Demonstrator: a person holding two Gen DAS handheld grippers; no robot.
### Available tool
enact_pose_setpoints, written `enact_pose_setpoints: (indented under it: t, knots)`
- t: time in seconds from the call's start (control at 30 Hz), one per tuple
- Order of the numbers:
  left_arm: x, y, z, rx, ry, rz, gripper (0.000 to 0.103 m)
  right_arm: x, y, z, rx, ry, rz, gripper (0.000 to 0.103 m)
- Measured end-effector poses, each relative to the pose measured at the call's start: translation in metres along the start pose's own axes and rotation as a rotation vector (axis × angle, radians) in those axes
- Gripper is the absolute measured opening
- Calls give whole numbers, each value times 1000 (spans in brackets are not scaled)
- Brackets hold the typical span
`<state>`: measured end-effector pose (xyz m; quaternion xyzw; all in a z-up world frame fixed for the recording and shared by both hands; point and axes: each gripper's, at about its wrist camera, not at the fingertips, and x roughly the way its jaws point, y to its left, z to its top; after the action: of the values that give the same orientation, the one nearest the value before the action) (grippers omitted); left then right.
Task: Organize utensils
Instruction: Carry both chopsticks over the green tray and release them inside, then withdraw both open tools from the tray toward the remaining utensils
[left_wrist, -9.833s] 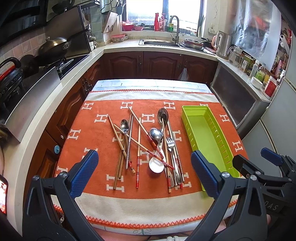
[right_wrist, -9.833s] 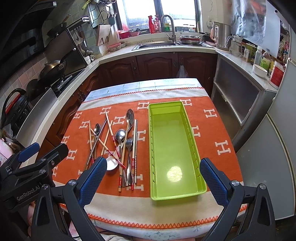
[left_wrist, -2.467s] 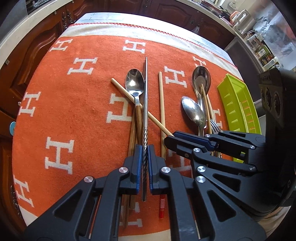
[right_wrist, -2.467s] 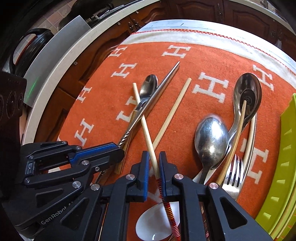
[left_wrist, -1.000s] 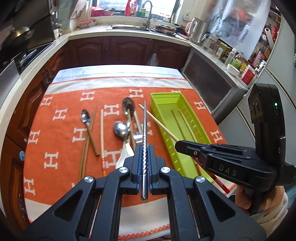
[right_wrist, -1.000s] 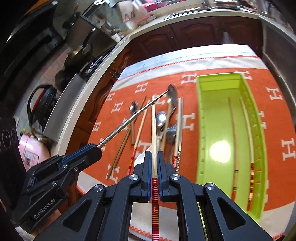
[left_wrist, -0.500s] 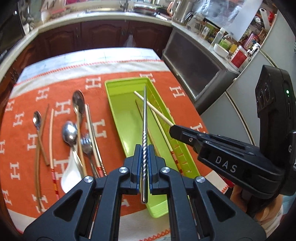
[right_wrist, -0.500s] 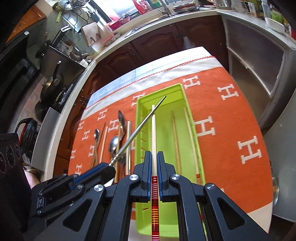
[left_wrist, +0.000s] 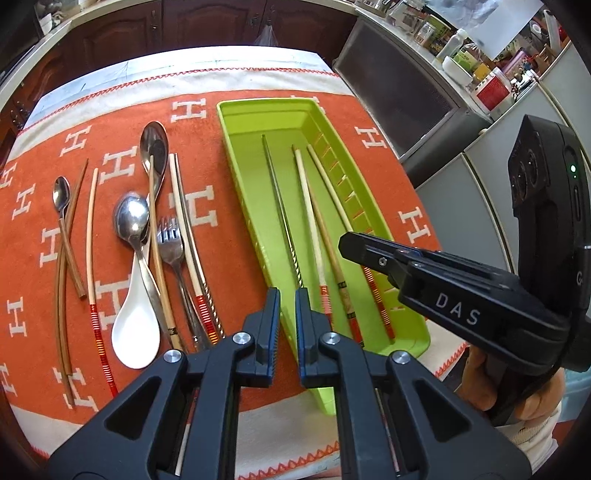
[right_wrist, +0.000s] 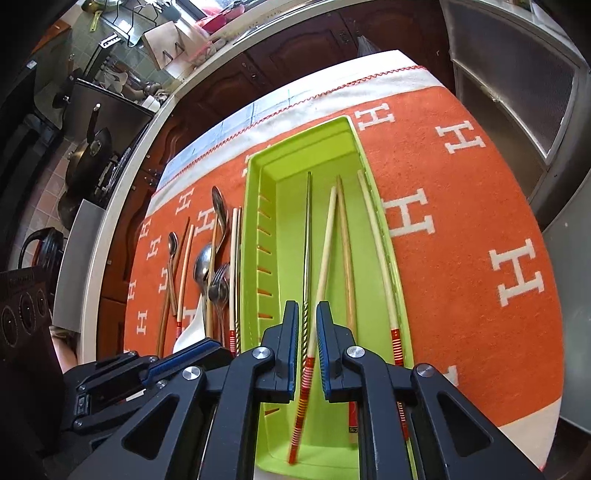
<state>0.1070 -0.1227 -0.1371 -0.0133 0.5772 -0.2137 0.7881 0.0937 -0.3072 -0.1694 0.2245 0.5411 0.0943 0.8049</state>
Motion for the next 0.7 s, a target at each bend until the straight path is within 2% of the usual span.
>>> enact_pose_setpoints:
  t: [0.33, 0.7]
  knots:
    - [-12, 5, -11, -1, -9, 17, 5, 2, 17, -16, -33, 17, -11, 10]
    - [-31, 29, -23, -50, -36, 55, 5, -1, 36, -37, -72, 28, 3, 11]
